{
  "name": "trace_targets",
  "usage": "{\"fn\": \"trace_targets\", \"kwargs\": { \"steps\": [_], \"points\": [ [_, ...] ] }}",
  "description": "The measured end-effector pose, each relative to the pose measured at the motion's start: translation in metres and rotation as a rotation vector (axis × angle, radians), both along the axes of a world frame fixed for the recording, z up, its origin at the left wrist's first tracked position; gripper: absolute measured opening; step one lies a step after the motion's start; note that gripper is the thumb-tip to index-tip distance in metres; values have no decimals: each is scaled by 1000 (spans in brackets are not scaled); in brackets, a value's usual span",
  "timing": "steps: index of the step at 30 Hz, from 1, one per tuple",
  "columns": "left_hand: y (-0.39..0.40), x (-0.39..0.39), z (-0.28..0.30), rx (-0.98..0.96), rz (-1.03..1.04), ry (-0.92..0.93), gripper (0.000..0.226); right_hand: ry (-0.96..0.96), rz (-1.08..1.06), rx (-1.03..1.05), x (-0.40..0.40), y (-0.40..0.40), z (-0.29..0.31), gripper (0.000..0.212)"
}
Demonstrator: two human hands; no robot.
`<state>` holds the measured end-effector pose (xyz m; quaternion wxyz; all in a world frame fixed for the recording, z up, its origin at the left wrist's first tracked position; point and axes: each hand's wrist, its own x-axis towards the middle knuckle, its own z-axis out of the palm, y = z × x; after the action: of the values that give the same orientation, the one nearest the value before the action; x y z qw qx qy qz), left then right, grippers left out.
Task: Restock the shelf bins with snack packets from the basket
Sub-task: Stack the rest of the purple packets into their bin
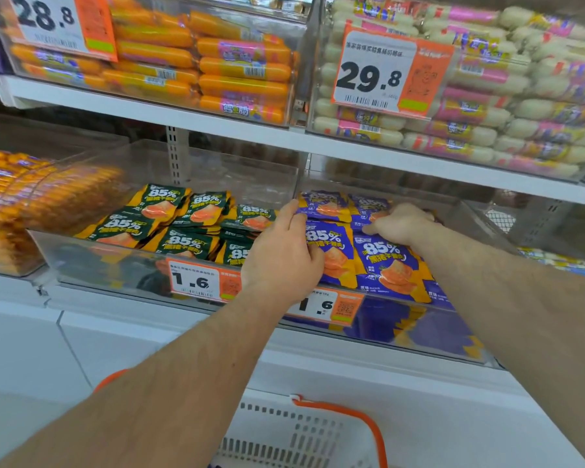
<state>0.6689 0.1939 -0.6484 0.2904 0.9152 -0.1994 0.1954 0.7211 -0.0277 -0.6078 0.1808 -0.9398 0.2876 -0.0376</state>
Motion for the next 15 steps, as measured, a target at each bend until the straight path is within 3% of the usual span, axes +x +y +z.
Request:
{"fn": "trace_targets", "kwargs": {
  "steps": [11, 15],
  "points": [
    [-1, 1, 0, -20, -1, -2, 56, -40, -44, -2, -2, 0, -2, 82],
    [0, 4, 0, -17, -21, 29, 59, -155, -17, -98, -27, 27, 11, 49]
  ]
}}
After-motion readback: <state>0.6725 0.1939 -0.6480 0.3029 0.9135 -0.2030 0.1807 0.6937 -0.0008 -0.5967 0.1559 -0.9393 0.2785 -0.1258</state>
